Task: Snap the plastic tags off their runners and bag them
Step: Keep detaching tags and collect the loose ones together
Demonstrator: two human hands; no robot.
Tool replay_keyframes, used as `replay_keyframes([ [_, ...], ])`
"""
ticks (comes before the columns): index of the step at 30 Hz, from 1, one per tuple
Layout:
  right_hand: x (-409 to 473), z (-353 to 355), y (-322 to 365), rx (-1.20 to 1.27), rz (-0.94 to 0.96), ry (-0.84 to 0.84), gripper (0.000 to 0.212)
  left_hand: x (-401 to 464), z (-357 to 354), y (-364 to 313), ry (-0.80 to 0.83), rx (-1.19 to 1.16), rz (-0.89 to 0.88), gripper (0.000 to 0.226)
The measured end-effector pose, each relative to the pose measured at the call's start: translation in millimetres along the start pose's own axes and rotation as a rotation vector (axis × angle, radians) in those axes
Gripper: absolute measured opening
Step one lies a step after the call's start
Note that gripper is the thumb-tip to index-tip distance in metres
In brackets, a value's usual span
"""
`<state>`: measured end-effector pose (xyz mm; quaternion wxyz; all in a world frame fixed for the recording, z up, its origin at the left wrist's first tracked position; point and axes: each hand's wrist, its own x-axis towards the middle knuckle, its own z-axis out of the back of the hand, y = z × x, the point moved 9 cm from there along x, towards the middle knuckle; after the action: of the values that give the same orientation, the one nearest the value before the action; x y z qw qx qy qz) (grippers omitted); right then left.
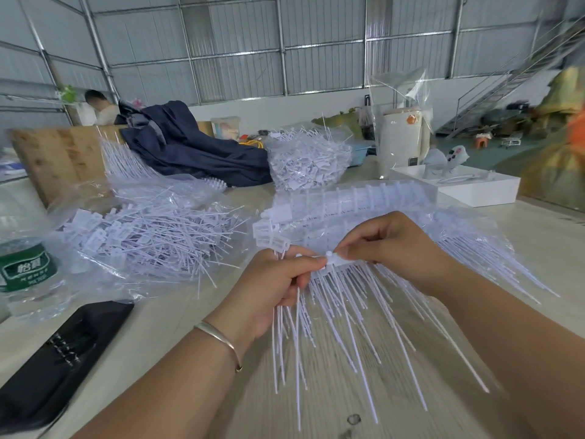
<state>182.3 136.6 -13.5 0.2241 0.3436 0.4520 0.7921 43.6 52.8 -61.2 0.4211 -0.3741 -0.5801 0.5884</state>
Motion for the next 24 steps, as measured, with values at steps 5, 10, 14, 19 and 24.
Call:
replay_keyframes([
  [5, 0.5, -1.3, -2.0, 0.057, -0.041, 0.052, 0.004, -3.0, -1.8, -8.6, 0.048, 0.046, -0.024, 0.01],
  [10, 0.2, -2.5, -0.4, 0.064, -0.049, 0.098, 0.005, -3.8, -4.5, -11.8, 0.105, 0.07, -0.041, 0.017],
  [14, 1.2, -2.5, 0.2, 0.06, -0.053, 0.142, 0.005, -4.2, -6.5, -18.3, 0.201, 0.156, -0.082, 0.011],
  [19, -2.6, -8.3, -3.9, -0.088, -0.101, 0.288, 0.014, -4.5, 3.3, -18.0, 0.257, 0.381, -0.121, 0.011],
  [24, 2.5, 39.8, -21.7, 0.027, -0.155, 0.078, 0.014, 5.7, 46.5, -14.8, 0.065, 0.215, -0.037, 0.016],
])
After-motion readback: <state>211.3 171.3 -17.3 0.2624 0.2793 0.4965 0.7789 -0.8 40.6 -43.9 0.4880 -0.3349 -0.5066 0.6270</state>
